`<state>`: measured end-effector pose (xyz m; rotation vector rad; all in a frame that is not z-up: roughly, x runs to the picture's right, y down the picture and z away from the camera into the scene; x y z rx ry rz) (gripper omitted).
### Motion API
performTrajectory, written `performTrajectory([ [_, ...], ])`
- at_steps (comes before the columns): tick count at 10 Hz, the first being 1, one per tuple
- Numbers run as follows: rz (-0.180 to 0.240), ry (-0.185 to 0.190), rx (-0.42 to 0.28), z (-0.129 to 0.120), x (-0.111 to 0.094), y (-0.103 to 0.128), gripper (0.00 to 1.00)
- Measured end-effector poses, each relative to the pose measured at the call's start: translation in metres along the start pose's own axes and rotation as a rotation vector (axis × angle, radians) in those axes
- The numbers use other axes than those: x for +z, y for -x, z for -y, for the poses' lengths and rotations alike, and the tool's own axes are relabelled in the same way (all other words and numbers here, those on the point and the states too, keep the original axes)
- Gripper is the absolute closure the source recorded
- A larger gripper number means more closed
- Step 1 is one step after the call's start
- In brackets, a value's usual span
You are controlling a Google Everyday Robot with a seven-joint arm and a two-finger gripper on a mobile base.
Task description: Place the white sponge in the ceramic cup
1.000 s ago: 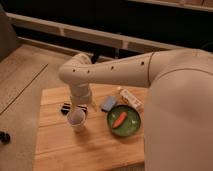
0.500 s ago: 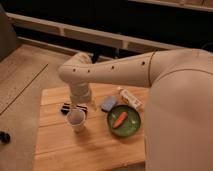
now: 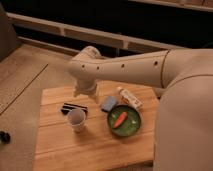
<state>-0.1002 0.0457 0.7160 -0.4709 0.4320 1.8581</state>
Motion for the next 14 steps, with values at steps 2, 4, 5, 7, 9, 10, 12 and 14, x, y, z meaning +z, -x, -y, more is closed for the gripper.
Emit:
performTrajectory([
  [2,0.004,-0.004,0.012,0.004,0.0,0.003,0.35],
  [4,0.0,-0.003,0.007,0.001,0.0,0.0,0.35],
  [5,-0.001,-0.003,0.013,0.002,0.002,0.002,0.35],
  [7,0.005,-0.018,0.049,0.014,0.007,0.017,0.35],
  [9,0.029,-0.034,0.092,0.031,0.017,0.047,0.35],
  [10,0.065,-0.048,0.121,0.052,0.026,0.08,0.35],
  [12,0.131,-0.037,0.16,0.086,0.036,0.135,0.35],
  [14,0.167,-0.003,0.216,0.119,0.04,0.171,0.35],
])
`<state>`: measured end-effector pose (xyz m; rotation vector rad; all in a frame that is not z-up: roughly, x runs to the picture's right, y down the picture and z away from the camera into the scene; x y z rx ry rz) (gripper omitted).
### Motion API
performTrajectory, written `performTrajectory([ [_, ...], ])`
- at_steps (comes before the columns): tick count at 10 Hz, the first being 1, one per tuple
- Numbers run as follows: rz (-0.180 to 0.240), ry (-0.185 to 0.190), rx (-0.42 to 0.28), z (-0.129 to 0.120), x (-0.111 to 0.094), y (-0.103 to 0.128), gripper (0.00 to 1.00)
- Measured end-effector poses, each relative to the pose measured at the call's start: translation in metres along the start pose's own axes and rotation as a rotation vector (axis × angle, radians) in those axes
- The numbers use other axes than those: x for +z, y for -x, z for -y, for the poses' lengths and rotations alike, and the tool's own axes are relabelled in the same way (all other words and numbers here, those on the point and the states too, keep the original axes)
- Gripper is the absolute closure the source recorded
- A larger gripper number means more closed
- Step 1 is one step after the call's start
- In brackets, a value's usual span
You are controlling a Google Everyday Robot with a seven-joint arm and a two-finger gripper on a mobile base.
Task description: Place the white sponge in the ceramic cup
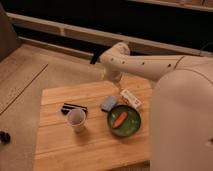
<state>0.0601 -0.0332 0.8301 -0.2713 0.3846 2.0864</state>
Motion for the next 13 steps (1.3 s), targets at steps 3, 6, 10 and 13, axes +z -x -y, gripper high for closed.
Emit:
performTrajectory([
  [3,-0.005,0.005,0.012,0.003,0.002,0.003,0.35],
  [6,-0.009,-0.001,0.022,0.007,0.006,0.005,0.35],
  [10,-0.143,-0.075,0.084,0.028,0.064,-0.014,0.35],
  [13,-0.203,-0.139,0.056,0.032,0.098,-0.018,0.35],
])
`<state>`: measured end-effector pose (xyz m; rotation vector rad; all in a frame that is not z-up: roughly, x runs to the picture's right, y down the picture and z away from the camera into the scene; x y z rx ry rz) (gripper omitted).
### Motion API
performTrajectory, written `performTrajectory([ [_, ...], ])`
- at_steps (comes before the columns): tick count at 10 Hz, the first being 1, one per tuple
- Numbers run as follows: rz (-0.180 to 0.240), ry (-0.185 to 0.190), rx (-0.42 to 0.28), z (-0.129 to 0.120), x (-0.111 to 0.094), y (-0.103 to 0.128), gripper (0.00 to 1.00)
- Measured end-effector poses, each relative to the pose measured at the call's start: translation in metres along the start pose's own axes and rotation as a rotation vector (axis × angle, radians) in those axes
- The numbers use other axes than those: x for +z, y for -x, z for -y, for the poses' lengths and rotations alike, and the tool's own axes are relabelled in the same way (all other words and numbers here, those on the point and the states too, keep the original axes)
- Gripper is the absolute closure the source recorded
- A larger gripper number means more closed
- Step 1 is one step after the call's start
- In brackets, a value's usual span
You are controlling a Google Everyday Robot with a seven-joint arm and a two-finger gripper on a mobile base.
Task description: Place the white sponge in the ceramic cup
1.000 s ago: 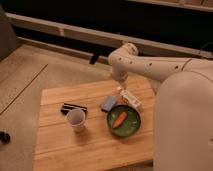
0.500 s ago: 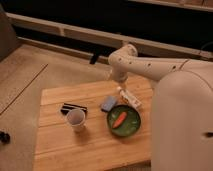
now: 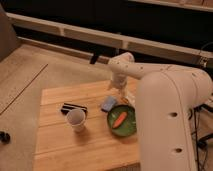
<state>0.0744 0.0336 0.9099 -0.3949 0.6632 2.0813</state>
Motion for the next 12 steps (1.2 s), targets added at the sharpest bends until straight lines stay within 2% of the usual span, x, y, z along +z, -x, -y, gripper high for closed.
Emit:
performTrajectory([
  [1,-0.02,-0.021,-0.017,-0.001,0.009,-0.001,0.35],
  [3,-0.064,-0.048,-0.098,-0.021,0.028,-0.011,0.35],
  [5,-0.103,-0.054,-0.165,-0.038,0.038,-0.023,0.35],
  [7,-0.127,-0.06,-0.202,-0.045,0.044,-0.028,0.35],
  [12,-0.133,-0.113,-0.247,-0.039,0.054,-0.016,0.35],
])
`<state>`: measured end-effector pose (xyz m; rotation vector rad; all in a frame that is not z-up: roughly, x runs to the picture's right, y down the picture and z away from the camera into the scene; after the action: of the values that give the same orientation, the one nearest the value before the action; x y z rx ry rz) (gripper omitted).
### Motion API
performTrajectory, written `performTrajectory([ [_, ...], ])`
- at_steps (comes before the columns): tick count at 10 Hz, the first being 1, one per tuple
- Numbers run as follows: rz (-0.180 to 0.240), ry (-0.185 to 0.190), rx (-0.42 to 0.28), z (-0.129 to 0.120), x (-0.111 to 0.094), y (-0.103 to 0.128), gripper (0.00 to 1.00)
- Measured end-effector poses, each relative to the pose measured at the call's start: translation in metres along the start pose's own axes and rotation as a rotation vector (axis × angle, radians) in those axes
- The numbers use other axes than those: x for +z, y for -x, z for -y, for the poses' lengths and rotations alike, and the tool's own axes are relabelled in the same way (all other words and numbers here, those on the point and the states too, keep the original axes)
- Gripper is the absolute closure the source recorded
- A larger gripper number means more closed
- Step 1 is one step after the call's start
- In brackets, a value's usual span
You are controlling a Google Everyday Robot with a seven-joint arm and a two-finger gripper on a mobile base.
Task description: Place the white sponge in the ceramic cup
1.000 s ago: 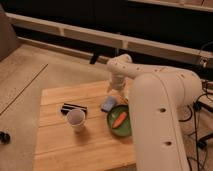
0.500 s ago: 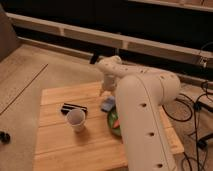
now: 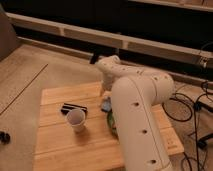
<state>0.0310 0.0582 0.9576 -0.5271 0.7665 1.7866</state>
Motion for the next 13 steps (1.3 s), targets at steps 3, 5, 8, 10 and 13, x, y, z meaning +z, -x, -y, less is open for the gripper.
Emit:
performTrajectory([
  [3,-0.025,-0.011,0.008,0.002,0.017,0.003,0.35],
  [5,-0.034,-0.015,0.022,0.005,0.021,0.006,0.39],
  [8,0.009,-0.02,0.038,0.007,0.017,0.02,0.7],
  [10,0.023,-0.023,0.04,0.007,0.014,0.023,0.88],
  [13,0.018,-0.013,0.056,0.008,0.014,0.018,1.0],
])
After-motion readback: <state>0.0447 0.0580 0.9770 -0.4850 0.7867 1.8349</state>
